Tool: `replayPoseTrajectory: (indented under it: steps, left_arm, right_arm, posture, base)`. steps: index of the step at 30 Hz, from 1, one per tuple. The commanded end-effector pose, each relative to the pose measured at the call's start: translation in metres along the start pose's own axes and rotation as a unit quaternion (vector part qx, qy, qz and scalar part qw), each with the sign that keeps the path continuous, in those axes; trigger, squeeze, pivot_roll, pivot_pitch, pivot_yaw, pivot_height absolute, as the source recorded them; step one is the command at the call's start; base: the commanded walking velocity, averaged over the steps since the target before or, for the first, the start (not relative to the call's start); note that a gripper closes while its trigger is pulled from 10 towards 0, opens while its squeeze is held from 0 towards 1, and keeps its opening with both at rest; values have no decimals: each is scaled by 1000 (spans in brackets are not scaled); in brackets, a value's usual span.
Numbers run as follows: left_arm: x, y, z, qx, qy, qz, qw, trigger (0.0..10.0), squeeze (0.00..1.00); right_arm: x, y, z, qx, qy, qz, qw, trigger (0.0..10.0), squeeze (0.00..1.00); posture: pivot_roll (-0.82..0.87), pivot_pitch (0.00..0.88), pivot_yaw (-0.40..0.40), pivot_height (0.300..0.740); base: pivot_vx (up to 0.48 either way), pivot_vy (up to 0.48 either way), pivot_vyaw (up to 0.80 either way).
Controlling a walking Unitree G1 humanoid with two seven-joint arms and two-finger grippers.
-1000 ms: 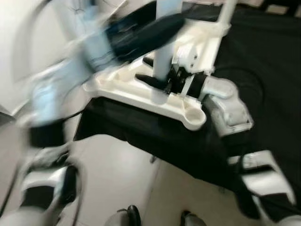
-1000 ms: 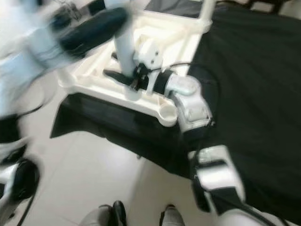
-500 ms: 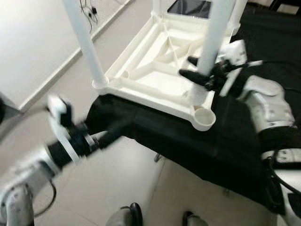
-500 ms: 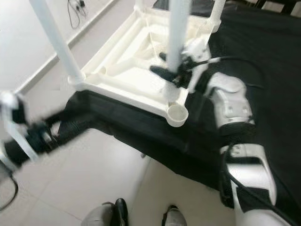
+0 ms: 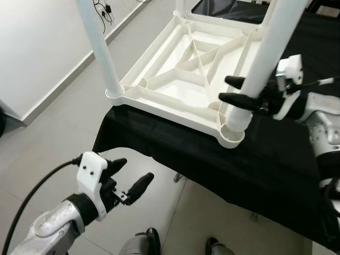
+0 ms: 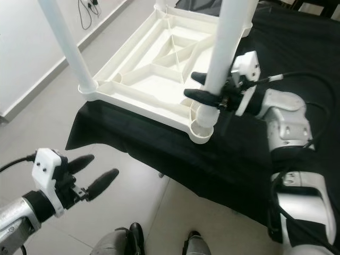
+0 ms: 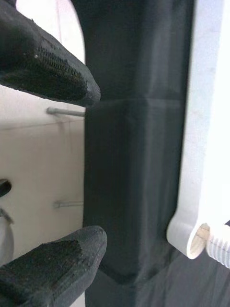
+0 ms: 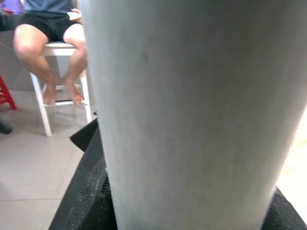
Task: Building children table
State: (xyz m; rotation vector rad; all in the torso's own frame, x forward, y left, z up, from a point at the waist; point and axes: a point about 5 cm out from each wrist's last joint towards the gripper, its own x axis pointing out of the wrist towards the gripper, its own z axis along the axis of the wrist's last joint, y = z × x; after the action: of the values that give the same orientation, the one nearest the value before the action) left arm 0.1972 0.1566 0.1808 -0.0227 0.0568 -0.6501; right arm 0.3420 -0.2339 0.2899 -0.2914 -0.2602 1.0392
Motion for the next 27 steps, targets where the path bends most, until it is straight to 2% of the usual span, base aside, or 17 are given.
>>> replayPoseTrajectory:
  steps: [1, 9, 19, 21, 27]
  left_arm:
    - [-4, -5, 0, 15, -5, 6, 1000, 10000, 0]
    - [-9, -10, -1, 31, -14, 18, 999, 10000, 0]
    - [-9, -12, -2, 40, -17, 22, 999, 10000, 0]
    - [-9, -13, -3, 38, -19, 23, 999, 10000, 0]
    - [-8, -14, -3, 38, -20, 23, 999, 10000, 0]
  right_arm:
    - [-9, 2, 1, 17, -17, 15, 1000, 10000, 0]
    - [-11, 12, 1, 33, -28, 51, 998, 10000, 0]
    - [1, 27, 8, 44, -56, 101, 992, 10000, 0]
    - [7, 35, 11, 48, -70, 122, 989, 10000, 0]
    - [9, 42, 13, 54, -78, 141, 985, 10000, 0]
  posture:
    - [19, 327, 55, 740]
    - [25, 345, 57, 740]
    - [29, 357, 57, 740]
    - [32, 359, 56, 740]
    - [36, 360, 54, 740]
  base:
    - [0, 0, 0]
    - [0, 0, 0]
    - [0, 0, 0]
    - [0, 0, 0]
    - [0, 0, 0]
